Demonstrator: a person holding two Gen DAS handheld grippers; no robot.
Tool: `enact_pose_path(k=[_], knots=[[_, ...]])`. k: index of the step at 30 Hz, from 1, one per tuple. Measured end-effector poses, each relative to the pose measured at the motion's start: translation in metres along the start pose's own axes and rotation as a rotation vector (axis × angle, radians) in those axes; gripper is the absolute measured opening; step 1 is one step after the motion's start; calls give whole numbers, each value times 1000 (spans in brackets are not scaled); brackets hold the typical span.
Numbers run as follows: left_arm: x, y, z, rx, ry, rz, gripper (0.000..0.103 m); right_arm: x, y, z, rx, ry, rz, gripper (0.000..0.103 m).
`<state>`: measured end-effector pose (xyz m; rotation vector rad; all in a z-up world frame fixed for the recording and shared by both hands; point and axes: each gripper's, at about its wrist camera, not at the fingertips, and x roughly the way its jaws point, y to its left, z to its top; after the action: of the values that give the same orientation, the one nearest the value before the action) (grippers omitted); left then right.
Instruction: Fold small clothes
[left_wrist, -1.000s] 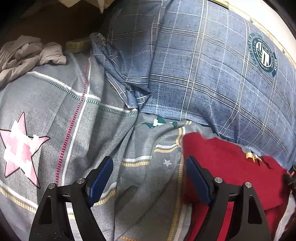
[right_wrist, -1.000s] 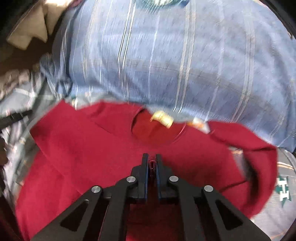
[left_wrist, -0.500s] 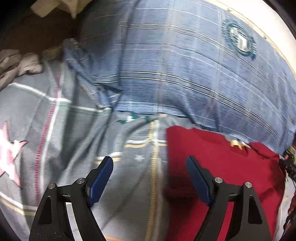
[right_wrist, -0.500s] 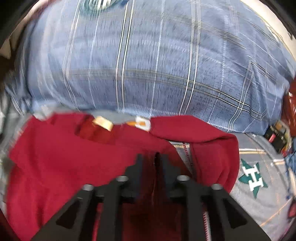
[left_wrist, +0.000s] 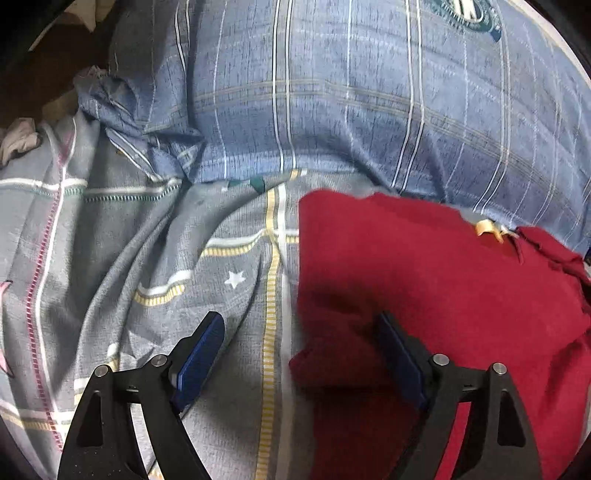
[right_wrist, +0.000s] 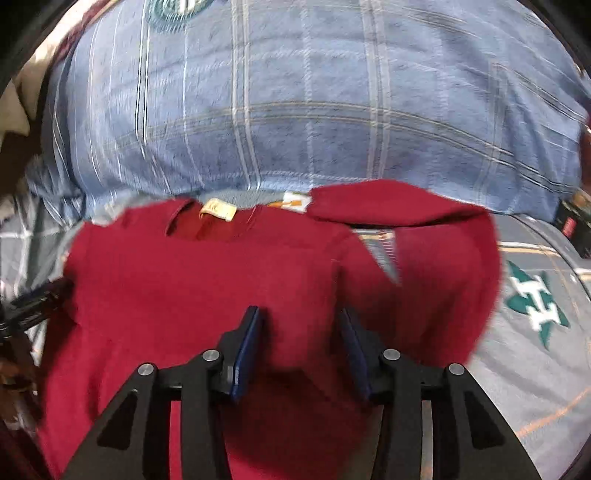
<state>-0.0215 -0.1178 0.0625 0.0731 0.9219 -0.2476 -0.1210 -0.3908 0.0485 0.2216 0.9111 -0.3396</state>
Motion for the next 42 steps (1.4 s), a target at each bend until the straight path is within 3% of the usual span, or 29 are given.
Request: enact_pose_path(k=[3, 6, 11, 16, 20, 23, 28, 29, 31, 33, 34, 38, 42], knots=[[-13, -2, 1, 5, -47, -29, 84, -29, -17, -6, 4, -58, -23, 51], [-27, -3, -5, 12, -103, 2, 84, -41, -36, -10, 33, -85, -64, 66], [-32, 0, -12, 5, -118, 24, 84, -43, -59, -2, 90, -107, -62, 66], [-33, 5, -11, -23, -125, 37, 84, -41, -51, 18, 24, -146, -96, 66], [-31, 6, -9, -29, -118, 40, 84, -7, -33, 36, -91, -59, -96, 70], [-28, 5, -7, -25, -116, 50, 84, 18, -41, 48, 25, 0, 28, 70], [-24, 2, -7, -8, -109, 59, 84, 57, -62, 59, 223, 69, 98, 70], [-24, 0, -7, -1, -109, 62, 84, 68, -68, 62, 276, 79, 127, 69], [-23, -1, -7, 13, -108, 63, 84, 83, -79, 64, 353, 76, 182, 55], [-24, -1, -7, 22, -107, 65, 84, 99, -91, 64, 436, 74, 201, 14], [-24, -1, -7, 23, -108, 68, 84, 103, -95, 64, 463, 76, 201, 8], [-24, 6, -3, 2, -111, 86, 84, 75, -103, 61, 468, 21, 255, 7], [-27, 13, -2, -43, -121, 86, 84, 1, -97, 67, 343, -58, 308, 7]])
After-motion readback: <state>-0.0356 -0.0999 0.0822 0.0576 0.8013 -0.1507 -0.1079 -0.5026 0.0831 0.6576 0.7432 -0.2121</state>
